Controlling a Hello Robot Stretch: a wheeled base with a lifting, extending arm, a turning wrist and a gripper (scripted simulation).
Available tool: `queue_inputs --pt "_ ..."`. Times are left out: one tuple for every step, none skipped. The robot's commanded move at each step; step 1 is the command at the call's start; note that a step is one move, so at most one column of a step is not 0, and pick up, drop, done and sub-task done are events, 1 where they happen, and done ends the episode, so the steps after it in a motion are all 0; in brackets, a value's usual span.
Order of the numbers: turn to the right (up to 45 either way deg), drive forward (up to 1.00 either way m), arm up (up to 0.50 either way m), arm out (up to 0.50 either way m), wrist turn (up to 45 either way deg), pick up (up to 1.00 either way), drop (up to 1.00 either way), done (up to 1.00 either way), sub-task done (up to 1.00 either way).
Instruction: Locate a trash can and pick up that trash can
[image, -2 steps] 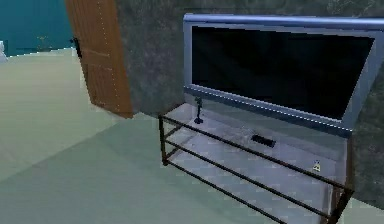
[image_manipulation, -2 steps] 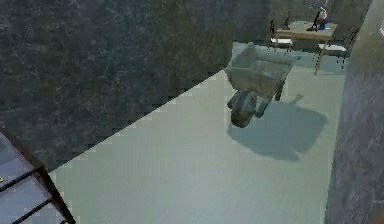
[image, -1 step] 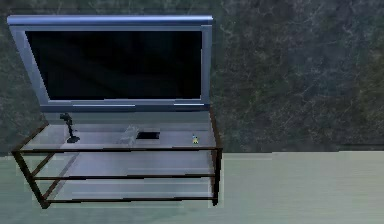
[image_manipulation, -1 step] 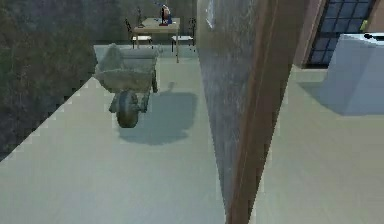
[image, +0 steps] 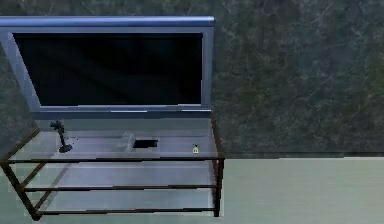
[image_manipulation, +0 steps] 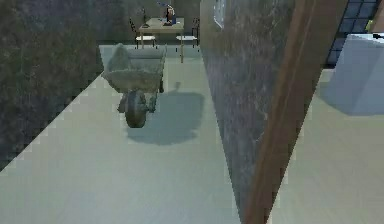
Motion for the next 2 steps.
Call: queue_inputs --pt "-45.0 0.0 0.0 0.0 0.0 0.0 0.0 0.0 0.0" --pt "-30.0 0.0 0.0 0.0 0.0 0.0 0.0 0.0 0.0"
